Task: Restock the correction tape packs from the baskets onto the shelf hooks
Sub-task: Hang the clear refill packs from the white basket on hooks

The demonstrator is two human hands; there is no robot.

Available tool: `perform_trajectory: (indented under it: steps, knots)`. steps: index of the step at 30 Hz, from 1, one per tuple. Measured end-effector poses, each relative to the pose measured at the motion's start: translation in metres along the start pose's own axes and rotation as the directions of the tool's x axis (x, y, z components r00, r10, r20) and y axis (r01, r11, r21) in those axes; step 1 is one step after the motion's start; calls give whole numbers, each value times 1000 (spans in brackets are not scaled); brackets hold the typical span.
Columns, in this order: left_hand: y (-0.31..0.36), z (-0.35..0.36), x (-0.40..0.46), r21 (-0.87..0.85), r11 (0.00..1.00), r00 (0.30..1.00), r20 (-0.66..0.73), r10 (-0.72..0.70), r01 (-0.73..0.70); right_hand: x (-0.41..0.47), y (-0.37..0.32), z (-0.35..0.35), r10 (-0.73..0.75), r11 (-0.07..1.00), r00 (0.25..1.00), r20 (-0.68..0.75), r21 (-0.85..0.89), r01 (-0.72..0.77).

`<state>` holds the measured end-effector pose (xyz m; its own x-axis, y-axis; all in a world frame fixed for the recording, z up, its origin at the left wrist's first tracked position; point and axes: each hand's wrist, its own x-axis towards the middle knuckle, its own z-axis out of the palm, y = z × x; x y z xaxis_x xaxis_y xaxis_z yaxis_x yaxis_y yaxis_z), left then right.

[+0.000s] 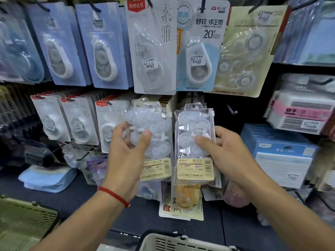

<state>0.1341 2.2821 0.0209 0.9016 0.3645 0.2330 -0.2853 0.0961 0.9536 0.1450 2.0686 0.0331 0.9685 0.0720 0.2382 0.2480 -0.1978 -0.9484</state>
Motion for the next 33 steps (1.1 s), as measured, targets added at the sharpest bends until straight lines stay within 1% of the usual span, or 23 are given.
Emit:
perform_trajectory:
  steps: [2, 5, 8, 16, 18, 19, 20, 21, 22, 23, 24, 25, 27, 28, 29, 31, 33]
  knots:
    - [0, -6, 6, 98, 988, 990, -70, 124, -117, 1, -3, -2, 27, 999, 999, 23, 28, -28]
    - [-2, -13, 11, 179, 963, 968, -114, 222, -199, -2, -7, -2, 59, 994, 995, 85, 86, -67]
    - [-3, -16, 13, 198, 956, 961, -128, 245, -218, -4, -11, 0, 74, 988, 991, 109, 131, -88]
    - [-2, -19, 12, 181, 949, 954, -108, 279, -257, -7, -15, 3, 99, 952, 991, 89, 282, -120]
    - [-1, -18, 12, 180, 949, 954, -107, 280, -258, -6, -13, 2, 103, 956, 991, 88, 266, -123]
    - [-1, -17, 11, 186, 948, 954, -106, 282, -260, -4, -11, 1, 99, 977, 993, 68, 181, -110]
    - [-1, -17, 11, 190, 947, 954, -104, 282, -259, -2, -8, -1, 83, 997, 996, 19, -3, -83]
    - [-1, -17, 10, 192, 947, 955, -99, 279, -257, 0, -4, -4, 47, 963, 997, -53, -261, -59]
    - [-1, -16, 9, 192, 948, 958, -91, 273, -252, 1, -2, -5, -17, 868, 992, -124, -494, -47]
    - [-1, -15, 7, 186, 952, 963, -76, 259, -242, 0, -1, -5, -85, 788, 983, -160, -614, -32]
    - [-1, -13, 5, 171, 960, 970, -54, 235, -223, 0, -1, -5, -120, 782, 981, -153, -624, -2]
    - [-1, -10, 2, 150, 969, 980, -23, 200, -194, -1, -1, -4, -106, 823, 988, -112, -567, 24]
    - [-4, -2, -6, 101, 989, 994, 53, 100, -105, -5, -1, 2, -4, 900, 998, 58, -434, 29]
    - [-6, 2, -11, 66, 997, 995, 92, 45, -51, -7, 1, 6, 26, 910, 991, 134, -413, 32]
    - [-7, 6, -15, 21, 1000, 992, 123, -7, 5, -9, 3, 10, 30, 916, 984, 174, -400, 43]
    - [-8, 11, -20, -42, 996, 986, 151, -69, 77, -11, 4, 15, 14, 947, 985, 170, -318, 42]
    - [-5, 12, -21, -35, 996, 988, 134, -75, 80, -11, 4, 14, 26, 978, 990, 142, -209, 4]
